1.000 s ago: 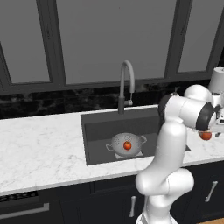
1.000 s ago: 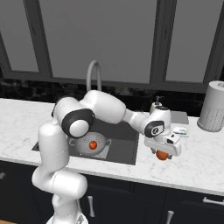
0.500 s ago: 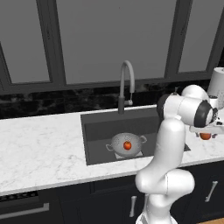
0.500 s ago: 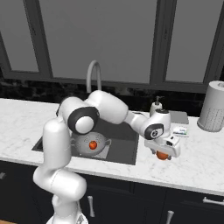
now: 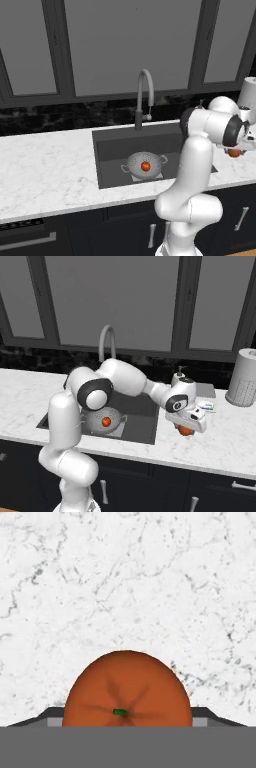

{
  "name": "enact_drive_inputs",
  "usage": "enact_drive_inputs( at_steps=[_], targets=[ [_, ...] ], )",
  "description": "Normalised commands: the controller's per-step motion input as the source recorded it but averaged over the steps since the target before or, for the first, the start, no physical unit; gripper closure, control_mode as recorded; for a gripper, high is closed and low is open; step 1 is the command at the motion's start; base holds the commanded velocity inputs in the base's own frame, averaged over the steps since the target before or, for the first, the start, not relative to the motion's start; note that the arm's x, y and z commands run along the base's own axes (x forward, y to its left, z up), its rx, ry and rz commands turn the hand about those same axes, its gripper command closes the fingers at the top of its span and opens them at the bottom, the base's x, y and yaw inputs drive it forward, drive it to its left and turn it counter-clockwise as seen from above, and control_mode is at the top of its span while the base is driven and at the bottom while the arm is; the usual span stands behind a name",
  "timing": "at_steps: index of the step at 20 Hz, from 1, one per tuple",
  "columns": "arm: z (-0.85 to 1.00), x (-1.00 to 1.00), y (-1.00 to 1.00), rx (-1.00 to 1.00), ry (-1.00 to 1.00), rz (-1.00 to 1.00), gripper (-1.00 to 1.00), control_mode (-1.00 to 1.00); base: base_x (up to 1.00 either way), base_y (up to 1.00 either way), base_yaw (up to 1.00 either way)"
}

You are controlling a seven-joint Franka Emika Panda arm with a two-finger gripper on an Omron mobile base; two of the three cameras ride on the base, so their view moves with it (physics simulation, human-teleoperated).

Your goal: Put the colander in the sink, put the orange, apple in the colander, and turn on the sink faucet and pour water over the colander.

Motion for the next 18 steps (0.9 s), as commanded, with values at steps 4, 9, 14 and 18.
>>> enact_drive_inputs(
  at_steps=[4, 9, 14, 18],
  targets=[
    [0.71, -0.24, 0.67, 0.01, -0.15, 0.02, 1.0, -1.0, 0.0, 0.0, 0.0],
    [0.79, -0.23, 0.97, 0.1, -0.08, 0.11, 1.0, -1.0, 0.0, 0.0, 0.0],
    [0.24, -0.06, 1.0, 0.14, -0.08, 0.15, 1.0, -1.0, 0.0, 0.0, 0.0],
    [-0.04, 0.0, 1.0, 0.1, -0.16, 0.1, 1.0, -1.0, 0.0, 0.0, 0.0]
  ],
)
